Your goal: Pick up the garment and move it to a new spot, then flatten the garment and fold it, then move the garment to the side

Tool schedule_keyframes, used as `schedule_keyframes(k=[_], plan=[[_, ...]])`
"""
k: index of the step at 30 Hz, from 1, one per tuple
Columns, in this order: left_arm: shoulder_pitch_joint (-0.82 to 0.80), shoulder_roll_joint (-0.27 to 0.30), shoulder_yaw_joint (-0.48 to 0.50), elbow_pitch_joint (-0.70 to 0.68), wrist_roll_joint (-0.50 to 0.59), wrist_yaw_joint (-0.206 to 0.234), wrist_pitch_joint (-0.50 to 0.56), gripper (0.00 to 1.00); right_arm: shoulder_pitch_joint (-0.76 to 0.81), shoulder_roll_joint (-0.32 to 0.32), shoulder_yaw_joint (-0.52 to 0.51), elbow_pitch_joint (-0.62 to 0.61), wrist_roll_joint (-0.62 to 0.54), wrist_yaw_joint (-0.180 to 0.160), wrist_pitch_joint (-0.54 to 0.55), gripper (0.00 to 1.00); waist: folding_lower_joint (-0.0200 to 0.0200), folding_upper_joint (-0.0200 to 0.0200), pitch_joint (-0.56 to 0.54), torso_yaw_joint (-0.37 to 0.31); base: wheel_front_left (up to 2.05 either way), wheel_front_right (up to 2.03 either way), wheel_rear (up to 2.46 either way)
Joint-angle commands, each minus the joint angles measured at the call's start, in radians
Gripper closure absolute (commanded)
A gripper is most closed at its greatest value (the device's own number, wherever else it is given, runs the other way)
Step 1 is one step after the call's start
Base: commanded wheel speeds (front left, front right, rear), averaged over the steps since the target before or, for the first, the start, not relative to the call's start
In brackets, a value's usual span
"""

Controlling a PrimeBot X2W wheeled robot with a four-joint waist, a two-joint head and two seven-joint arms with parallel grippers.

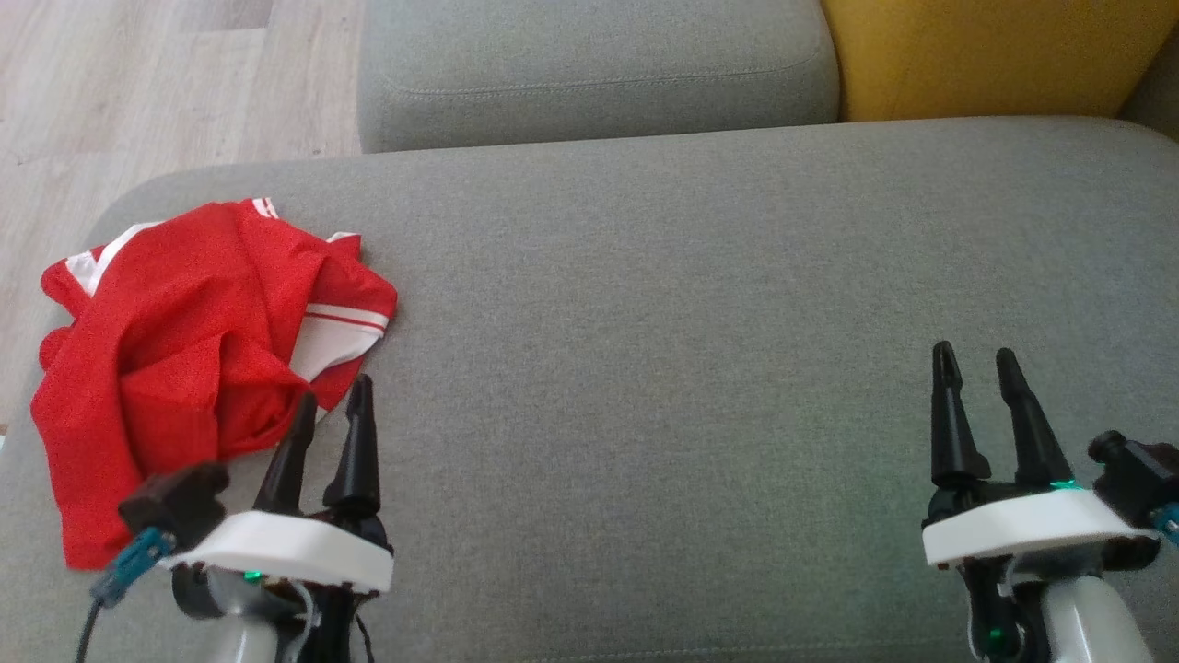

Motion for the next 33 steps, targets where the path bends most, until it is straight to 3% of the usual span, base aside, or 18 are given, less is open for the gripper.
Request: schedule_keyframes(k=[1, 14, 33], plan=[[-0.030, 0.012, 0.016, -0.038, 0.022, 0.002, -0.009, 0.00, -0.028, -0.006, 0.020, -0.043, -0.024, 0.000, -0.017, 0.00, 0.0000, -0.0001, 0.000, 0.000, 0.00, 0.00, 0.00], [-0.034, 0.064, -0.083, -0.035, 0.206, 0.097, -0.050, 0.00, -0.016, -0.007, 0.039, -0.063, -0.237, -0.001, -0.058, 0.00, 0.0000, -0.0001, -0.005, -0.003, 0.00, 0.00, 0.00], [-0.047, 0.126, -0.210, -0.044, 0.420, 0.183, -0.103, 0.00, -0.007, -0.008, 0.057, -0.090, -0.468, -0.001, -0.111, 0.00, 0.0000, -0.0001, -0.013, -0.005, 0.00, 0.00, 0.00]])
